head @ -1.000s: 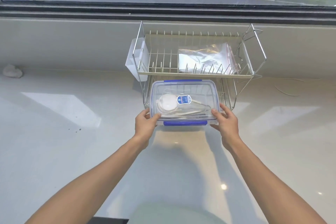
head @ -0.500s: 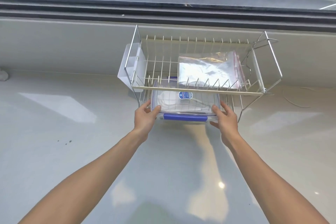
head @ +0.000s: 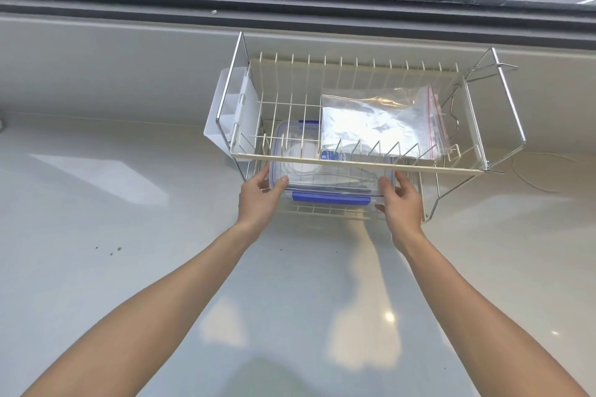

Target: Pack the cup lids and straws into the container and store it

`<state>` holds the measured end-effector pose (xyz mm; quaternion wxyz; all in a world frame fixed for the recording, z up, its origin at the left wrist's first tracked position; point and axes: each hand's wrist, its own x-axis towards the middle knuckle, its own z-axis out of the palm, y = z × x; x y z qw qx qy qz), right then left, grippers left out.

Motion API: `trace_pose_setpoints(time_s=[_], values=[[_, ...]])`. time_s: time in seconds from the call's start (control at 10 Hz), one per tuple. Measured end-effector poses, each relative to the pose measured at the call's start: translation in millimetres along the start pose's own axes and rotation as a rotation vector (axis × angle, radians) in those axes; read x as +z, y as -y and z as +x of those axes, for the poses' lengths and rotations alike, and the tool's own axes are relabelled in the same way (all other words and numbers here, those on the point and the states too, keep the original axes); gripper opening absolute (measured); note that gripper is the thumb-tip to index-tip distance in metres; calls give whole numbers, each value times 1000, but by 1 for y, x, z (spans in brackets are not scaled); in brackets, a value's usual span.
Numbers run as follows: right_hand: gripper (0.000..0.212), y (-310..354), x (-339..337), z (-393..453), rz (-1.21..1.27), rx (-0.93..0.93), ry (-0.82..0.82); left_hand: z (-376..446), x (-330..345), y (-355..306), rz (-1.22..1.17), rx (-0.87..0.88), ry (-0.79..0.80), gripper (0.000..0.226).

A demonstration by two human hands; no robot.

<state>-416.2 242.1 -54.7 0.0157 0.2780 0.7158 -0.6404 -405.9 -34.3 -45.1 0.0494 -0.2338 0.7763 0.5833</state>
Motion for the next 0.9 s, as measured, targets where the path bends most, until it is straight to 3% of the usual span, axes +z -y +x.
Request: trace_pose_setpoints(time_s=[0.3,0.4,0.5,0.6,0.7,0.9], values=[[66,10,-6,-7,-153,-53,39,-8,-13,-10,166,86,99,66],[69,16,-13,-20,-337,-156,70,-15,-22,-22,217,115,129,69],[66,18,-21,-43,-751,-394,72,-30,-29,-35,349,295,187,59],[66,23,-21,-66,-1066,-539,183,-55,-28,-43,732,344,272,83],[79,31,-20,-89,-1321,-447,334,-85,-25,-49,1135,435,318,91],[83,63,-20,-122,-1463,-386,459,-116,-27,-73,1350,403,369,94]])
